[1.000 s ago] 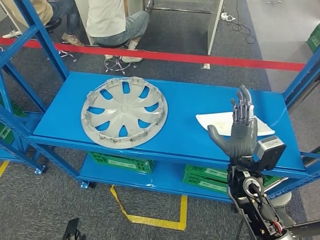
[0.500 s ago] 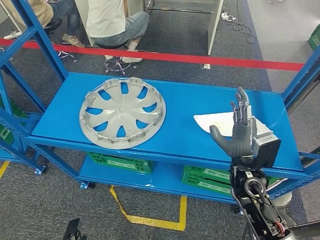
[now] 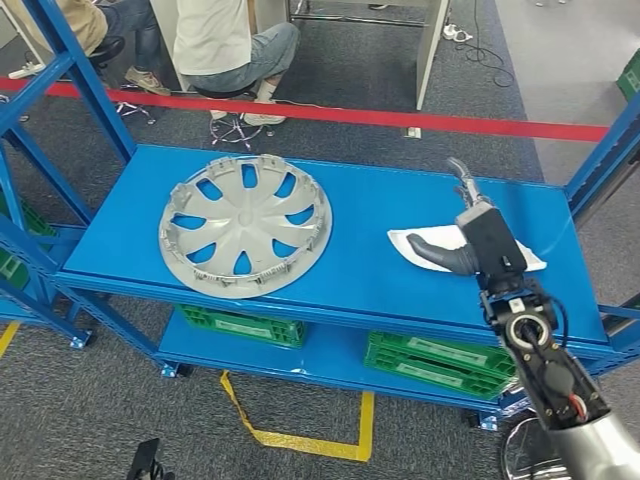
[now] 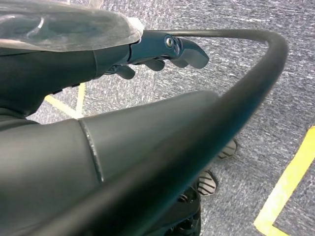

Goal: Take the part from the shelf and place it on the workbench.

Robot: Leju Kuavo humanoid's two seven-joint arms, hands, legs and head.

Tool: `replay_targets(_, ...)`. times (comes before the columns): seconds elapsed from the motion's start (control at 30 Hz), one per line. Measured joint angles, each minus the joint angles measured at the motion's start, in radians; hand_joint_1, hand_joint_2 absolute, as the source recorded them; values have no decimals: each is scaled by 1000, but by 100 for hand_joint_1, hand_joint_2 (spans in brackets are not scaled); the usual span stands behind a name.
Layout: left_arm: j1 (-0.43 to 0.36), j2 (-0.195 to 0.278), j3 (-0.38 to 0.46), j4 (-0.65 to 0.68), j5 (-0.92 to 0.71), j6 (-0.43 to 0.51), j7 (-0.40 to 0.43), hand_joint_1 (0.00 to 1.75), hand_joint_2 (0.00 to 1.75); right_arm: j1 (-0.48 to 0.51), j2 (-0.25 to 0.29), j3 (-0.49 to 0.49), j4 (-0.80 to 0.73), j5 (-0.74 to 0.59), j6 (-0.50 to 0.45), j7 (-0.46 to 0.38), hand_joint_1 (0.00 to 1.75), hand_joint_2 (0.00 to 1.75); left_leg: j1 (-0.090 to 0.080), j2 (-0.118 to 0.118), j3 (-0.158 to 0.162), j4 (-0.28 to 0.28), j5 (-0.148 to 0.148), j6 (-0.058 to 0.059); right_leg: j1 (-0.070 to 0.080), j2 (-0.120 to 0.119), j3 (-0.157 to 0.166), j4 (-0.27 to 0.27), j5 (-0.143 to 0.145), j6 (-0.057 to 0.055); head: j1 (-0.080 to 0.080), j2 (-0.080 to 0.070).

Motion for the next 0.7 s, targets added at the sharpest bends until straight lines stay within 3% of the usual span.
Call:
replay_targets(0.27, 2, -1, 0, 0, 17, 0, 0, 0, 0, -151, -87, 91, 168, 42, 90, 59, 0, 175, -1, -1, 0, 0, 0, 0, 0, 0, 0, 0, 0, 0, 0, 0)
replay_targets(0.47, 3, -2, 0, 0, 26, -3, -5, 0, 0, -245, -125, 188, 283, 75, 174, 88, 0, 175, -1, 0, -1, 1, 1, 0, 0, 0, 9, 0, 2, 2, -1, 0)
replay_targets(0.7, 3, -2, 0, 0, 36, -5, -7, 0, 0, -324, -145, 278, 373, 69, 207, 84, 0, 175, 0, 0, 0, 1, 2, 0, 0, 0, 9, 0, 2, 2, -1, 0)
